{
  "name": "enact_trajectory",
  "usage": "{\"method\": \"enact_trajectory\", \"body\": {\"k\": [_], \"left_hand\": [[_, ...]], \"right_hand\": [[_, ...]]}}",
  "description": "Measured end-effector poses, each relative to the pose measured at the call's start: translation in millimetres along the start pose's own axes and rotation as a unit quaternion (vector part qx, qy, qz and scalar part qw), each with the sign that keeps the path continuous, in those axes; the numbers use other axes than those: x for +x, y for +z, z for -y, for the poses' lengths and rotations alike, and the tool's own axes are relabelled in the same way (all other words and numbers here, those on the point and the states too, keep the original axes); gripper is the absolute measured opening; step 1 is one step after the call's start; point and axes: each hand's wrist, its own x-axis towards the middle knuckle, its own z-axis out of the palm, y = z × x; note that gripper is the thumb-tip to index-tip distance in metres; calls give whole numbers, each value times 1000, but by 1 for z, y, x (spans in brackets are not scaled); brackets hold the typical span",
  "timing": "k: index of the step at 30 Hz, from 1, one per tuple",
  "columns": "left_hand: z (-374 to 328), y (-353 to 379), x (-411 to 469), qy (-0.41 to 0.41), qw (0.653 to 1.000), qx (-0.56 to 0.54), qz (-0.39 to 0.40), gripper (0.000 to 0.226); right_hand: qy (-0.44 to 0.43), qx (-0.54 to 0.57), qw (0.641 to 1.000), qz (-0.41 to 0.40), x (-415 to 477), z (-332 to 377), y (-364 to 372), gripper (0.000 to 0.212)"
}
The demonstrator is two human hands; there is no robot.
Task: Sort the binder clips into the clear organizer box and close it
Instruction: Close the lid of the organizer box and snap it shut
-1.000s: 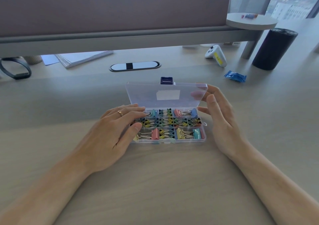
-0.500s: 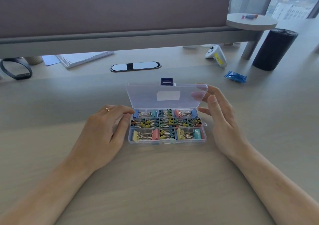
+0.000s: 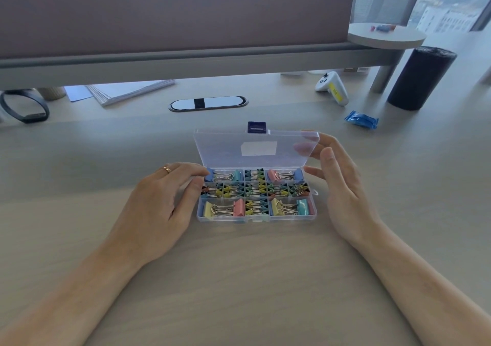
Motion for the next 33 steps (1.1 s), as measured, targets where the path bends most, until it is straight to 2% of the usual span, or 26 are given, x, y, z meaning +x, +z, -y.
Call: {"method": "enact_trajectory", "body": {"k": [4,7,8,10,11,13,15,17,20,25,33], "left_hand": [[3,1,4,-60,993,-76,-64,20],[-1,0,7,-111,981,-146,-68,11],[-4,-2,5,-94,985,-123,-82,9],[-15,-8,1,-10,994,-43,-102,6],[-24,-8,0,42,996,-12,-75,13],[-41,-2,5,119,992,29,30,29],[-55,9,19,139,980,70,122,42],[-62,20,31,127,975,90,158,50],[-59,30,39,132,969,116,172,54],[-54,30,44,157,963,134,173,57],[-52,26,53,232,929,227,179,52]], "right_hand": [[8,5,1000,-2,-1,0,-1,43],[-6,3,1000,-21,-2,3,0,47],[-18,-9,999,-31,-3,4,0,48],[-42,-39,997,-42,-5,6,0,45],[-48,-48,997,-44,-6,8,0,43],[-39,-51,997,-48,-7,8,0,38],[-13,-54,997,-55,-3,6,0,34],[5,-70,996,-55,1,2,0,36],[23,-83,995,-52,5,-4,1,47],[14,-112,992,-50,10,-14,2,53],[12,-118,992,-51,9,-16,0,52]]}}
